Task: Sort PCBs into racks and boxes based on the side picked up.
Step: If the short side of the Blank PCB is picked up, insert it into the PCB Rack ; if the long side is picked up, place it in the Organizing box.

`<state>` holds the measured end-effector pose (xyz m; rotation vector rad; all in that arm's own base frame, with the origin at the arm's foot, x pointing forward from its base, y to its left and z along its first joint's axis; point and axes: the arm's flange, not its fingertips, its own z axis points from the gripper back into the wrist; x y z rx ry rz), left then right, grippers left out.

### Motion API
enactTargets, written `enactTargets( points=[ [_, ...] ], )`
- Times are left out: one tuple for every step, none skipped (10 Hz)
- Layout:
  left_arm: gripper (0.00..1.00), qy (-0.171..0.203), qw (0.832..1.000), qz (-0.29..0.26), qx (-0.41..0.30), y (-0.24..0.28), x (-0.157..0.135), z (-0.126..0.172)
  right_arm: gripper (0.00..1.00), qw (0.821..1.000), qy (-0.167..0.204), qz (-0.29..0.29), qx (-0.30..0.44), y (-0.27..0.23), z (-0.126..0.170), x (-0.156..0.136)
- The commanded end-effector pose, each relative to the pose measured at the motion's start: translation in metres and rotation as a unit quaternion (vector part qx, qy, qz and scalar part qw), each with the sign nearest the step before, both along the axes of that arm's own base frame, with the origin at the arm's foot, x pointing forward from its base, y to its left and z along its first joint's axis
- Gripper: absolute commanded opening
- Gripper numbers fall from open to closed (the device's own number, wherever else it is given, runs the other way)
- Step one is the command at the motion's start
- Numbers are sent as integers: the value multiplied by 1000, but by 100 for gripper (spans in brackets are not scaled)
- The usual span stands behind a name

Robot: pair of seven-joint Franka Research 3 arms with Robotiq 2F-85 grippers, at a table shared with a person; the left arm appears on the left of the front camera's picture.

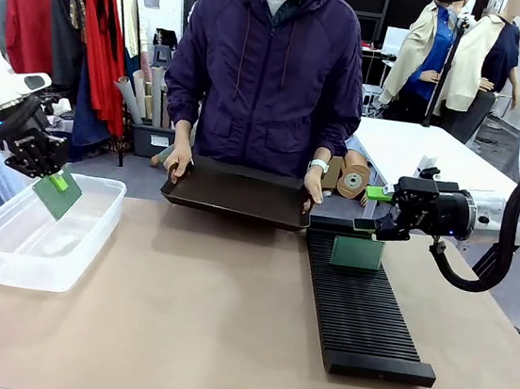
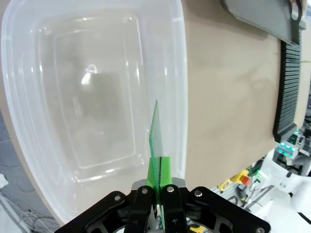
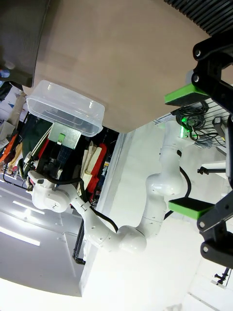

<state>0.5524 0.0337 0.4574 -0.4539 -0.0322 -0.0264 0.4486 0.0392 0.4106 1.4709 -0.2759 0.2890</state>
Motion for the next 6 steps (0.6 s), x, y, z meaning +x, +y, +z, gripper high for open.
enactTargets(
  points=[
    [0,-8,1000,-13,7,5,11,-15,100,1000,-8,2,-1,1,1,-1],
    [0,-3,1000,-16,9,5,16,-26,100,1000,-8,2,-1,1,1,-1],
    [0,3,1000,-17,4,4,22,-39,100,1000,-8,2,-1,1,1,-1],
    [0,13,1000,-13,10,4,27,-51,100,1000,-8,2,-1,1,1,-1],
    [0,16,1000,-13,9,4,30,-59,100,1000,-8,2,-1,1,1,-1],
    [0,18,1000,-10,12,5,33,-67,100,1000,-8,2,-1,1,1,-1]
  ],
)
